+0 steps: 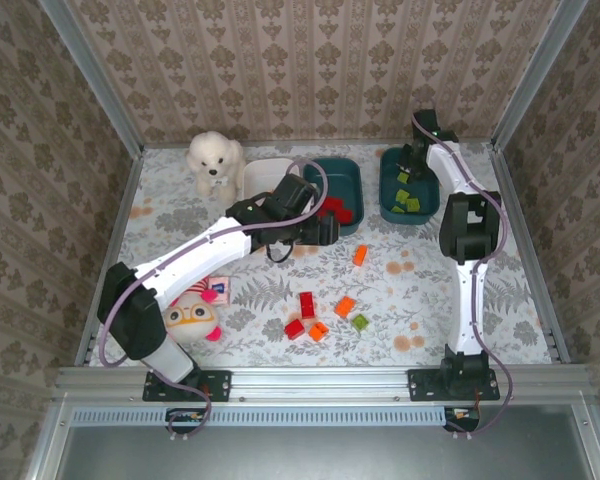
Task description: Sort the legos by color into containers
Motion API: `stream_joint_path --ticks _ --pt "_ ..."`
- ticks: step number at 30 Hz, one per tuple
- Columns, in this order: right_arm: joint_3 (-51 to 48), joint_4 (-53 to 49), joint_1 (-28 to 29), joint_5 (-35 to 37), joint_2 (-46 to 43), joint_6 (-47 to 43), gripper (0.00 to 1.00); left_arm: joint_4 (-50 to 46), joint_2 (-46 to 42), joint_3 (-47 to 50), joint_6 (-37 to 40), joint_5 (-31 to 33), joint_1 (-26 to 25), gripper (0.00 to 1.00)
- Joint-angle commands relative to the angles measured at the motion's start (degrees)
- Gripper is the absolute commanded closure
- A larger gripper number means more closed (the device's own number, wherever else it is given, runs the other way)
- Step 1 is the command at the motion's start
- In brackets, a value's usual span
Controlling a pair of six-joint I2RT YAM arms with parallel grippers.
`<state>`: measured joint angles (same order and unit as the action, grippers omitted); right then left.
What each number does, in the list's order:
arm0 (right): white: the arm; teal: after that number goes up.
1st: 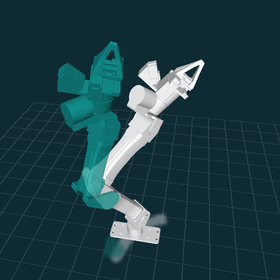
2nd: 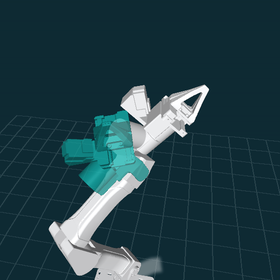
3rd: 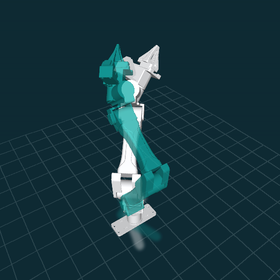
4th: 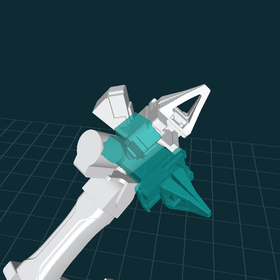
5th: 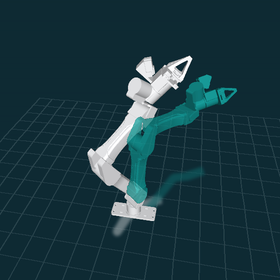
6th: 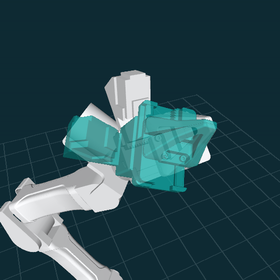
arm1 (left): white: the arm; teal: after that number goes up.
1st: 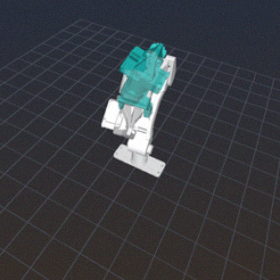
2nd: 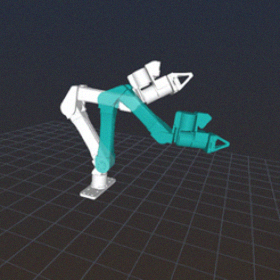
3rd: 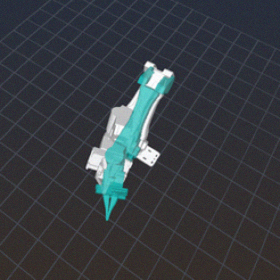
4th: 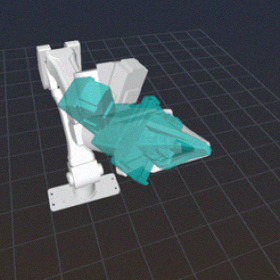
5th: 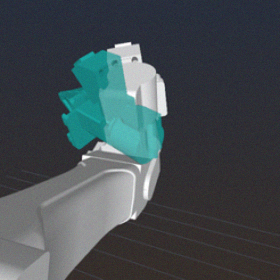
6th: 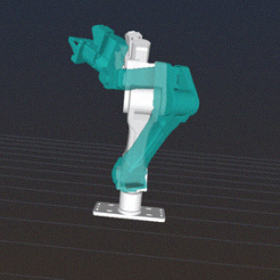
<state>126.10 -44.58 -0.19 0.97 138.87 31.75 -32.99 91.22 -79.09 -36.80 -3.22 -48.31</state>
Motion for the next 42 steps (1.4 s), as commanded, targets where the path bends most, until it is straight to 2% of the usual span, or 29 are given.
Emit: stream_joint_path --ticks 1,6,9,14,18,21,28,34,38,42 --pt "4.8 -4.7 -0.3 -1.0 3.1 1.2 0.77 -0.6 0.9 -2.0 2.1 -0.2 -0.4 0.2" --pt "8.4 -7.4 -0.5 -1.4 6.1 1.3 0.71 -1.5 2.7 -2.4 2.8 -0.3 -1.3 0.21" --pt "8.6 -8.1 -0.8 -1.6 5.4 1.2 0.58 -2.3 3.7 -3.5 3.2 -0.1 -1.8 0.21" --pt "8.6 -7.2 -0.7 -1.9 -0.3 0.5 0.36 -3.3 5.6 -5.6 4.5 -0.3 -3.0 0.21" --pt "8.1 -6.9 -0.4 -2.2 -7.4 0.4 0.33 -3.7 7.9 -6.9 5.2 -0.5 -4.4 0.22" --pt "1.8 -5.0 0.9 -1.5 -16.9 0.0 0.34 -4.2 10.6 -8.7 6.1 -0.5 -5.4 0.23" --pt "-33.9 6.6 6.8 -1.5 -51.1 0.2 0.39 -7.6 20.5 -16.1 5.4 4.0 -7.4 0.28" --pt "-56.6 2.7 13.6 -0.9 -80.7 1.4 0.33 -5.9 27.7 -20.3 5.0 7.5 -8.4 0.3" --pt "-61.5 -7.5 14.4 -2.5 -96.1 2.0 0.3 -6.5 33.4 -25.5 6.2 8.2 -9.3 0.3" --pt "-61.9 -16.1 14.4 -5.1 -103.6 -0.1 0.27 -9.0 38.3 -30.8 6.3 10.7 -10.0 0.3"
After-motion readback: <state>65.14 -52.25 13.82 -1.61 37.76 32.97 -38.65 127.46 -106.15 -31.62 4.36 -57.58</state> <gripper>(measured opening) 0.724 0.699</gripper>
